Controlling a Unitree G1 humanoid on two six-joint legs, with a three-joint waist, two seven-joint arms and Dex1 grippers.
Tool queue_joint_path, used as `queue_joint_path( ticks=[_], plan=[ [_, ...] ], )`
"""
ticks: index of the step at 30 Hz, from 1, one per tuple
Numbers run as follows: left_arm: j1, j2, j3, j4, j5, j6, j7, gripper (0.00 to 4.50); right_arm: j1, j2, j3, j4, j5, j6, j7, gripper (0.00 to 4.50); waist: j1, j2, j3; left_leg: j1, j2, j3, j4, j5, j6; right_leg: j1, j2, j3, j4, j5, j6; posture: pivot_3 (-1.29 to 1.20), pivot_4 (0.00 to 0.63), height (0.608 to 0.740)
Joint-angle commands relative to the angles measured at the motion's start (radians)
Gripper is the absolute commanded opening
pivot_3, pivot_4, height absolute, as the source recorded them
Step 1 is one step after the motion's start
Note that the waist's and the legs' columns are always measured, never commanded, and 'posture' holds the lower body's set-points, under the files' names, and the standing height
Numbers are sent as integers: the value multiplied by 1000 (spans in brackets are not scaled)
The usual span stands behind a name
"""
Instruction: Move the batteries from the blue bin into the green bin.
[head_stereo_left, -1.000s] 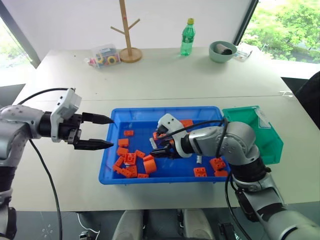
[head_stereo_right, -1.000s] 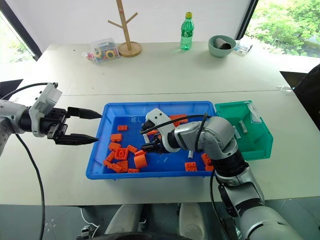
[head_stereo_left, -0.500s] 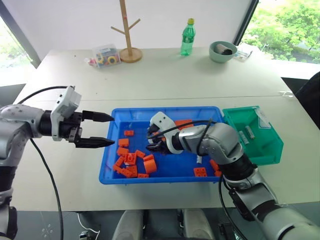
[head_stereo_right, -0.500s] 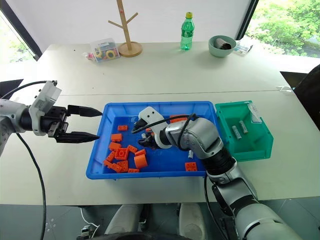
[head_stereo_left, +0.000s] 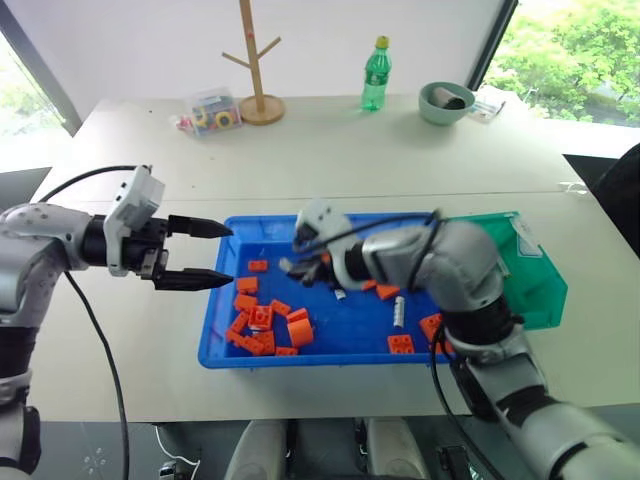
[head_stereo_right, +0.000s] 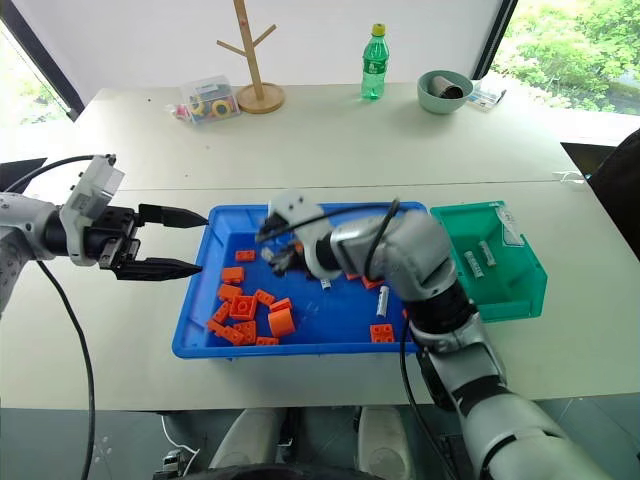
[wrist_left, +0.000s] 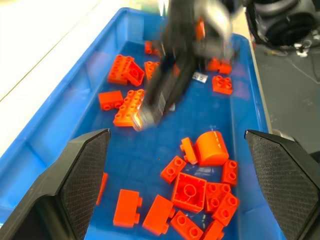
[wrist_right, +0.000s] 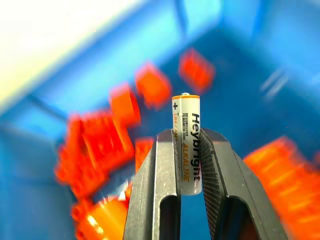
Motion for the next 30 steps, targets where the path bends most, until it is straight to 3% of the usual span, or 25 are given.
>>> queue_joint_path(
  ticks=[1,4,9,12,16,25,30],
  plan=[
    [-32,-8,-6,0,3,-18,-11,4500,-31,-153,-154,-82,29,54,38,63,7,-1,0,0,0,0,0,0,0,0,0,0,-1,0,0,0,150,703],
    [-59,-23,-19,17,10,-25,-16,4500,16,-378,-227,-110,22,54,84,63,17,-1,0,0,-1,-1,0,0,1,3,-1,-1,-5,0,0,0,150,703],
    [-109,-51,-32,68,25,-46,-24,4500,235,-708,-336,-112,-15,-30,161,63,15,-1,0,0,0,1,-1,-2,3,4,-1,-1,-7,0,0,0,150,703],
    [-142,-81,-23,104,15,-41,-6,4500,388,-791,-407,-126,-26,-68,188,63,1,-1,0,0,1,2,-1,-2,3,4,-1,-1,-7,0,0,0,150,703],
    [-124,-100,-35,118,51,-90,-6,4500,534,-800,-447,-131,-61,-143,184,63,-10,-1,0,2,1,4,-1,-2,3,4,-1,0,-6,0,1,0,150,703],
    [19,-110,14,50,70,-146,63,4500,641,-769,-441,-91,-133,-289,158,4428,1,-1,0,2,1,3,0,-2,3,5,-2,0,-7,0,1,0,150,703],
    [60,-132,47,13,57,-163,123,4500,495,-696,-440,-107,-65,-274,163,4428,-1,-1,0,2,1,2,0,-2,3,5,-2,0,-7,0,0,0,150,703]
  ],
)
